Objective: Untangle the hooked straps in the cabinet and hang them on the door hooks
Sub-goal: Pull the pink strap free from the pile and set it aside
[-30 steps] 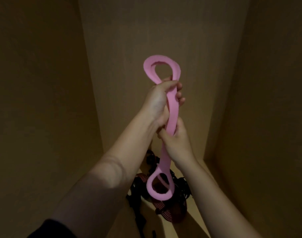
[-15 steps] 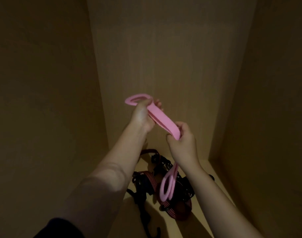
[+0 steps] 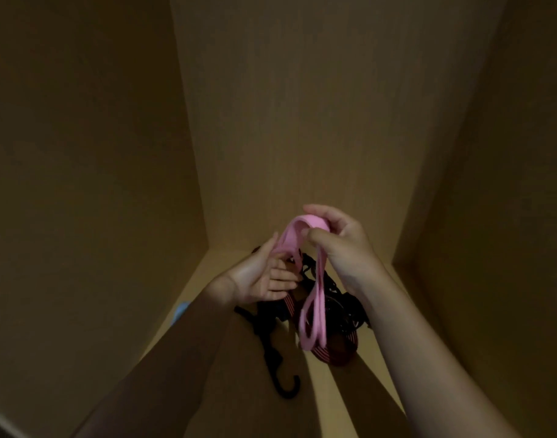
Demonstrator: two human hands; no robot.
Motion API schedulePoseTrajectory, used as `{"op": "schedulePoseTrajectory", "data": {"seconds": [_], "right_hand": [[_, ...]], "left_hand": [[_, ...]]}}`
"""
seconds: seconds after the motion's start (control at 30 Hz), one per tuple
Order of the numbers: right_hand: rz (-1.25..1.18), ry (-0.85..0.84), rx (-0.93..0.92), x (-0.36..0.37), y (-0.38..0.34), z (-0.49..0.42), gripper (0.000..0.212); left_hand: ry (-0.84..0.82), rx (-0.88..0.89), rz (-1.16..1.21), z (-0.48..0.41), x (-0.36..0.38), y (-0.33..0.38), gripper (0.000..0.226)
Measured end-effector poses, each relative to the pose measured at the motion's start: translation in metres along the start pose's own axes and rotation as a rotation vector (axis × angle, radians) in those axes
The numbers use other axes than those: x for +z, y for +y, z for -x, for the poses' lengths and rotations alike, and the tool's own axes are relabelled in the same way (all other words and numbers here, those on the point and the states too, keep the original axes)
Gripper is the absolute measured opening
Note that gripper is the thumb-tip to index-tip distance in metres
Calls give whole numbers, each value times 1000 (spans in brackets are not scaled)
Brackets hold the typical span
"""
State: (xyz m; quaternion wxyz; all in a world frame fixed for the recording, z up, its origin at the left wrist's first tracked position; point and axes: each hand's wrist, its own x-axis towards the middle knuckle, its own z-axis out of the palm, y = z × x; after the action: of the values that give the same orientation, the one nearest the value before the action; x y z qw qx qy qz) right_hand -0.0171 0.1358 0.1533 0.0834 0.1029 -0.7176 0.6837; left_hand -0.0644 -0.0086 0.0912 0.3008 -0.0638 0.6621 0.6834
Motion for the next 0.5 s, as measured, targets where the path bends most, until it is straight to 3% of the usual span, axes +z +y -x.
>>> {"op": "schedulePoseTrajectory", "data": {"seconds": [0.1,0.2,0.27,0.37,0.43,0.5], "right_hand": [[87,-29,26,-5,-3,3,37],[183,-51,40,-10,-6,7,38],[217,-66,66,-13,-7,10,41],[277,-84,48,-18,-7,15,44],[288,-69,40,-24,-7,18,45],[285,-27,47,-32,-6,20,40]], "left_hand": [[-119,-63,-211,10,-7,-7,88],[-98,-67,-539,22,-7,-6,63],[79,78,-655,24,1,-4,39],[235,431,-570,11,13,-2,11],[141,517,-551,4,25,-3,32],[56,555,-585,3,41,-5,32]]}}
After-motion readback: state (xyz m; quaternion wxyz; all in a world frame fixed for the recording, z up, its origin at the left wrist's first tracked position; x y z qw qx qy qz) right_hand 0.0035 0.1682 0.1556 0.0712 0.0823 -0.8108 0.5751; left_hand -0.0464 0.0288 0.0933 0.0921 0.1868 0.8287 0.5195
